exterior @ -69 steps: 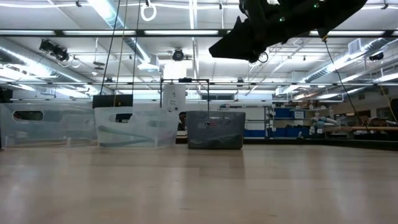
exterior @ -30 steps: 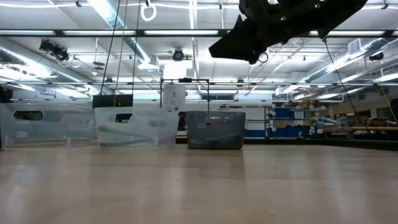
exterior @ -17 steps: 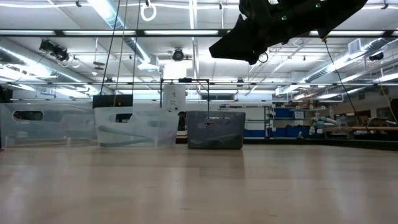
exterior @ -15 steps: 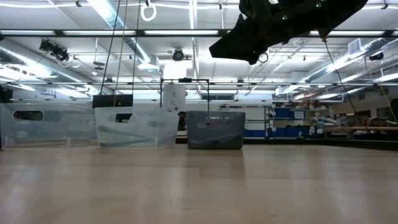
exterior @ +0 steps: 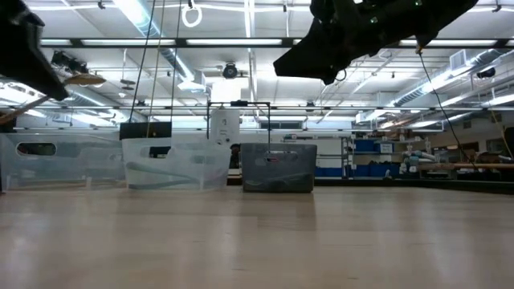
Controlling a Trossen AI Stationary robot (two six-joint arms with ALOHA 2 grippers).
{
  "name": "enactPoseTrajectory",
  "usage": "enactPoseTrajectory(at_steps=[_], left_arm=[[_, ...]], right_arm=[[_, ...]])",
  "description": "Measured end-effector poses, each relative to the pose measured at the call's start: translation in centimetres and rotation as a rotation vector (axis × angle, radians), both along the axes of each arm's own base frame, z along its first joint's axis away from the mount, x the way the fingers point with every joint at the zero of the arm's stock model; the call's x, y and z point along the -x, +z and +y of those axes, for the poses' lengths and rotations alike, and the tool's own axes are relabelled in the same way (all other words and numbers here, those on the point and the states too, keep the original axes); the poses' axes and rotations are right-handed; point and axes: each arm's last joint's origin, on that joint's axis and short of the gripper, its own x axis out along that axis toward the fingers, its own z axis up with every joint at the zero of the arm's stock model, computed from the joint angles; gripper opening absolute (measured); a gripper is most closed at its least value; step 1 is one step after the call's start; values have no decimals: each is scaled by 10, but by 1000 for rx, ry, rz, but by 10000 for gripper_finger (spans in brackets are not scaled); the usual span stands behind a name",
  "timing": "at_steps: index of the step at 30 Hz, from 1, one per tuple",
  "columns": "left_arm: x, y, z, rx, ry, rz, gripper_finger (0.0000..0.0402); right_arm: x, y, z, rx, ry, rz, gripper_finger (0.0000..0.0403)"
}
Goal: Sort silverware by color (type)
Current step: Put the gold spoon into the left transparent bin
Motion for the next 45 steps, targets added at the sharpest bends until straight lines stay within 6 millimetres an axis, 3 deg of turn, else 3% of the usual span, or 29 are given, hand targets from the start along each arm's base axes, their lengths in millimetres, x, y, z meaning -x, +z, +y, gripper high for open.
enactPoseTrajectory(at_steps=[11,18,27,34,45], left_arm=[[-10,22,47,-135,195,-90,19],[-10,38,71,-96,288,-108,19],[-14,46,96,-141,323,-33,19],[-19,47,106,-183,329,7,18],[-33,45,99,-163,202,1,17]], right_arm=[[1,-2,5,-1,17,21,125],[1,-2,5,0,15,23,125],[1,-2,5,3,7,24,125],[2,-4,5,5,7,41,125],[2,-4,5,5,7,39,125]])
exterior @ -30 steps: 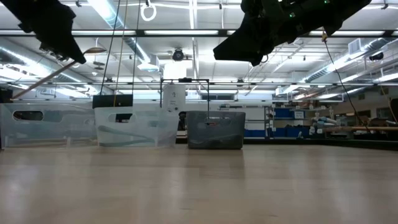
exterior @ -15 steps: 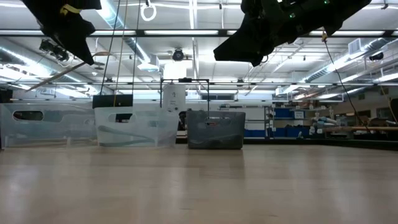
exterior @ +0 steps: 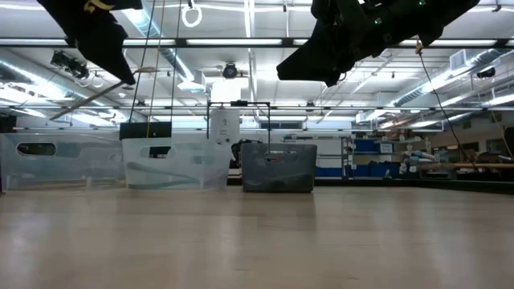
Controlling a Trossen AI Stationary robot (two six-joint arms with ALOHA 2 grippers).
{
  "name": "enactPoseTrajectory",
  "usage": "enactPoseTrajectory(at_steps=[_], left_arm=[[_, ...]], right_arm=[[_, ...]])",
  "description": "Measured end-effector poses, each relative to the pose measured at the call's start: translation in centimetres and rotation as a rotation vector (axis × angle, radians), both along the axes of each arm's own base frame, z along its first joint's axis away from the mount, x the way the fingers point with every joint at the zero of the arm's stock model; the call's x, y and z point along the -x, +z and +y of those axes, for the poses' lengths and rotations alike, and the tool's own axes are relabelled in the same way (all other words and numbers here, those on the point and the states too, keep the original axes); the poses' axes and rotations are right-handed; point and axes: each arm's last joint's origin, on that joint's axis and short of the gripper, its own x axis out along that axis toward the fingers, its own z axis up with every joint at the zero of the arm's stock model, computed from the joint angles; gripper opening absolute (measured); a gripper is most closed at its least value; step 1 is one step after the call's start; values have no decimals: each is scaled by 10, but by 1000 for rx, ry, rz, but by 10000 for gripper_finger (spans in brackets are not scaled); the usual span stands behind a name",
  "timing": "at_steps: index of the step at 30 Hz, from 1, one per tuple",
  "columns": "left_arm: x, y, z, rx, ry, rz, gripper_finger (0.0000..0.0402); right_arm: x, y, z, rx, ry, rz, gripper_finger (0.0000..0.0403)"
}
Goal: Sort silverware by color (type)
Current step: Put the gold spoon into the left transparent bin
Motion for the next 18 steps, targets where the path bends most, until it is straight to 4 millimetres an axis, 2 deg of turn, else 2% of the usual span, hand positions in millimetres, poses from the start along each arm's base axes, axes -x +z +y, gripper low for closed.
enactPoseTrajectory(at_steps=[7,18], left_arm=[[-5,0,17,-32,43,64,16],[-17,-1,69,-55,113,270,16]], right_arm=[[0,0,0,0,1,-1,125],[0,0,0,0,2,-1,125]])
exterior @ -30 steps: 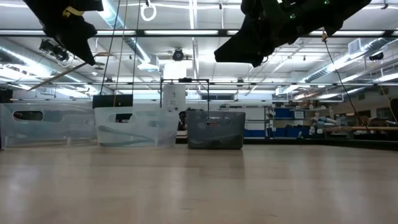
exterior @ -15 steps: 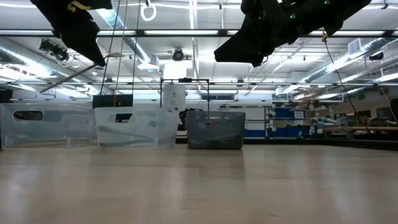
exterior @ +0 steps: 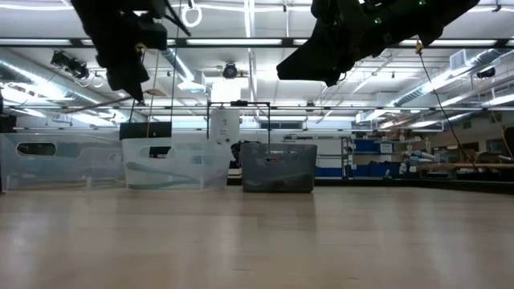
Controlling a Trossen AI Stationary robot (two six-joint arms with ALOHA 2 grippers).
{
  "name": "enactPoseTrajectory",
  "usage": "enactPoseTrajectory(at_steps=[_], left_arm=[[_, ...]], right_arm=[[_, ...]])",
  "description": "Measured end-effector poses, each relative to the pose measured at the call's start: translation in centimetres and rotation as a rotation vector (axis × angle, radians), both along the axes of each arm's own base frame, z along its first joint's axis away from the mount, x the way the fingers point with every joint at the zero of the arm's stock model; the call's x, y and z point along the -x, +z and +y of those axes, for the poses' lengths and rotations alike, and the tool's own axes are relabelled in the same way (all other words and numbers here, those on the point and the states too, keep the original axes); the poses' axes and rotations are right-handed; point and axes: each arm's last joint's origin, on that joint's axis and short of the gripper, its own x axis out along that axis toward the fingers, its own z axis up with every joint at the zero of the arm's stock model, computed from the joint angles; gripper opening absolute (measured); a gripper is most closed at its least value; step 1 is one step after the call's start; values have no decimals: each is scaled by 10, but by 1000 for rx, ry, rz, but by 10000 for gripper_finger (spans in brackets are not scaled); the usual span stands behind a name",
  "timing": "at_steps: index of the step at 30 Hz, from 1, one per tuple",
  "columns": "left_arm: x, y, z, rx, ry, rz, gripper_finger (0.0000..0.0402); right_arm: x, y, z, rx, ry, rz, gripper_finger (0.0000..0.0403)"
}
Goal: Sort silverware by color (type)
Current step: Put the gold spoon into the left transparent bin
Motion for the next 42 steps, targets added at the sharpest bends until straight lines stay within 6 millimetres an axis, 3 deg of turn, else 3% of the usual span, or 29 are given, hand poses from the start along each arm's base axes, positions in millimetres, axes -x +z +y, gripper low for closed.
enactPoseTrajectory(at_steps=[6,14,22,25,32,37,42], left_arm=[[-22,1,25,76,-111,10,16],[-48,11,54,178,-297,-171,16],[-59,17,50,321,-483,-304,16],[-63,11,44,333,-559,-353,16],[-40,-20,40,375,-591,-390,16],[-14,0,40,330,-582,-514,16],[16,32,37,279,-594,-660,16]], right_arm=[[0,0,0,0,0,1,125],[1,-1,6,2,21,14,125],[3,-3,14,17,6,34,125],[4,-3,16,21,3,33,125],[4,-3,17,22,4,33,125],[3,-2,16,35,-11,21,125],[3,-2,16,35,-11,18,125]])
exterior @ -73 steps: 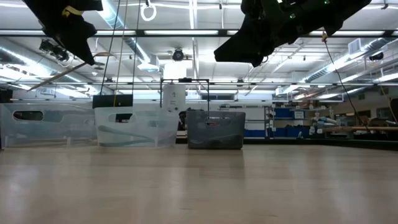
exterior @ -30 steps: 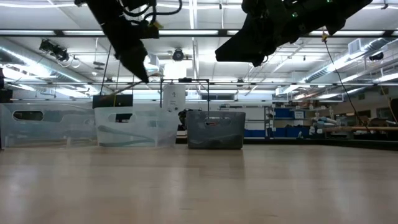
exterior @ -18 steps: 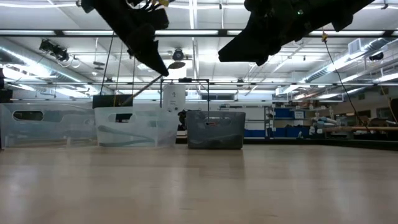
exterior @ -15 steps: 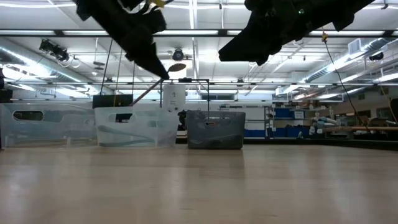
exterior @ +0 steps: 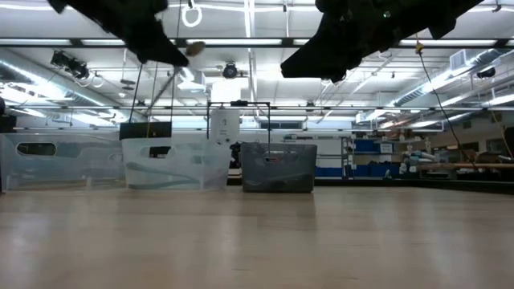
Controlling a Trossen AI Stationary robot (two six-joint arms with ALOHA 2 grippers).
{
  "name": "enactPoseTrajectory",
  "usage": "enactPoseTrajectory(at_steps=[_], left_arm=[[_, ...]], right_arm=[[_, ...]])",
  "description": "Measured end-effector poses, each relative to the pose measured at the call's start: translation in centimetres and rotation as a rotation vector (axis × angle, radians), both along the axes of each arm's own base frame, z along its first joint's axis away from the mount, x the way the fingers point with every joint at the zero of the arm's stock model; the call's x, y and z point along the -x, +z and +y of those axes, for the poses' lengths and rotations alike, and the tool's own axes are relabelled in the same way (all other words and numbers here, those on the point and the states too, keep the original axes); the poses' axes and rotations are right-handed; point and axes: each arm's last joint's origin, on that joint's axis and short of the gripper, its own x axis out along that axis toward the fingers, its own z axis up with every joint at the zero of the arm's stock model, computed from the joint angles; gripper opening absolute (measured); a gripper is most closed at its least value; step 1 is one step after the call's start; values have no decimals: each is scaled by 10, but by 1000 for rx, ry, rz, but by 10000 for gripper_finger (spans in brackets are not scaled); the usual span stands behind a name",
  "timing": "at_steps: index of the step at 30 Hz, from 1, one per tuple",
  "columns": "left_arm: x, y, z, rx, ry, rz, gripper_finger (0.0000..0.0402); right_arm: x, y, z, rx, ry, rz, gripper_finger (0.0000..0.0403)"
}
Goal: Sort silverware by color (type)
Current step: Put the gold spoon into the left transparent bin
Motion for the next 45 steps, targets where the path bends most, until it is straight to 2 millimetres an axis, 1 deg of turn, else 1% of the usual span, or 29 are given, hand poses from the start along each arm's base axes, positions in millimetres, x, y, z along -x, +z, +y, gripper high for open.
enactPoseTrajectory(at_steps=[2,6,9,11,16,24,27,31,34,40,42,45], left_arm=[[13,4,-1,26,26,-6,16],[37,-7,-1,149,111,129,16],[47,-17,-2,262,192,194,16],[49,-24,-3,333,236,209,16],[58,-44,-5,408,321,310,20],[63,-70,-5,433,365,377,22],[63,-72,-3,451,393,367,23],[64,-73,-1,495,478,331,24],[65,-73,-1,488,505,325,24],[62,-83,2,471,608,396,26],[57,-88,3,471,633,428,33],[51,-96,4,458,650,486,58]], right_arm=[[0,0,0,0,0,-1,125],[0,0,0,0,0,-3,125],[0,0,0,-1,0,-7,125],[0,1,0,-1,0,-8,125],[0,1,0,-1,0,-8,125],[0,1,-1,9,2,-8,125],[-1,1,-2,12,0,-8,125],[-1,1,-2,12,-2,-15,125],[-1,2,-2,13,-1,-21,125],[-1,2,-2,21,2,-23,125],[-1,2,-2,20,2,-24,125],[-1,3,-2,20,2,-27,125]])
